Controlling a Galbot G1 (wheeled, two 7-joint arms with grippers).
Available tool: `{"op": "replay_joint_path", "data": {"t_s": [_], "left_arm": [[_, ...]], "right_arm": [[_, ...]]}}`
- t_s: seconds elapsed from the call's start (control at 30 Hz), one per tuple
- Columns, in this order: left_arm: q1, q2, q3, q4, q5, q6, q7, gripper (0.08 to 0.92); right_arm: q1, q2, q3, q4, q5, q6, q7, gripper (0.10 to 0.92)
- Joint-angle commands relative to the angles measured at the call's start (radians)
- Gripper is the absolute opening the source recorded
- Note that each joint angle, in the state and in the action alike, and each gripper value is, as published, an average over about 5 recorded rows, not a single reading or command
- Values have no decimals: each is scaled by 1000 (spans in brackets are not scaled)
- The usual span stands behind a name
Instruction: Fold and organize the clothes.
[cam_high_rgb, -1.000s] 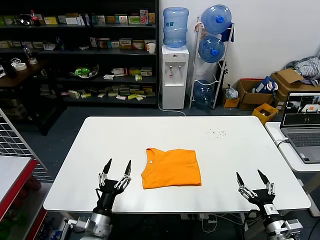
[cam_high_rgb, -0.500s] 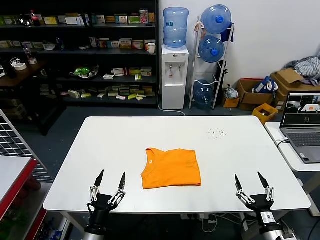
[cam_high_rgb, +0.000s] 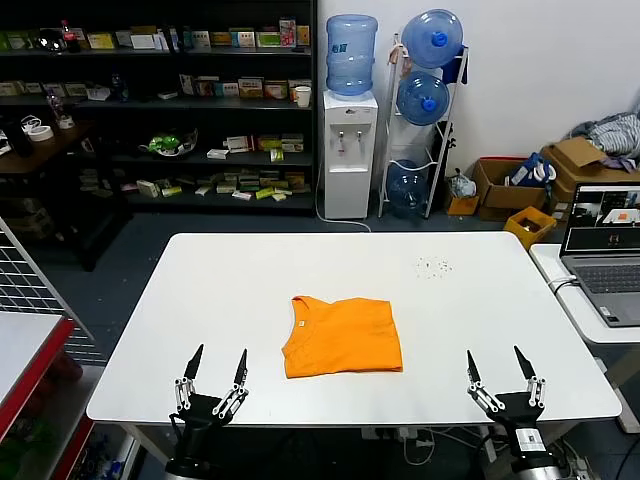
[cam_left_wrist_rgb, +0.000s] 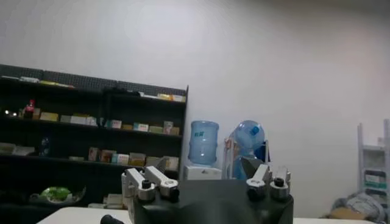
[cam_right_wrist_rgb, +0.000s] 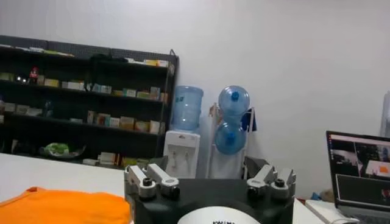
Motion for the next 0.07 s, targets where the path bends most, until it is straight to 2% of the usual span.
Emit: {"op": "replay_joint_path", "data": {"t_s": [0.03,0.07], "left_arm": [[8,-12,-12,8,0,-24,19,823],[7,-13,-12,10,-1,-27,20,823]], "right_arm": [[2,32,6,-2,-22,17,-6,823],[2,32,6,-2,-22,17,-6,823]]}}
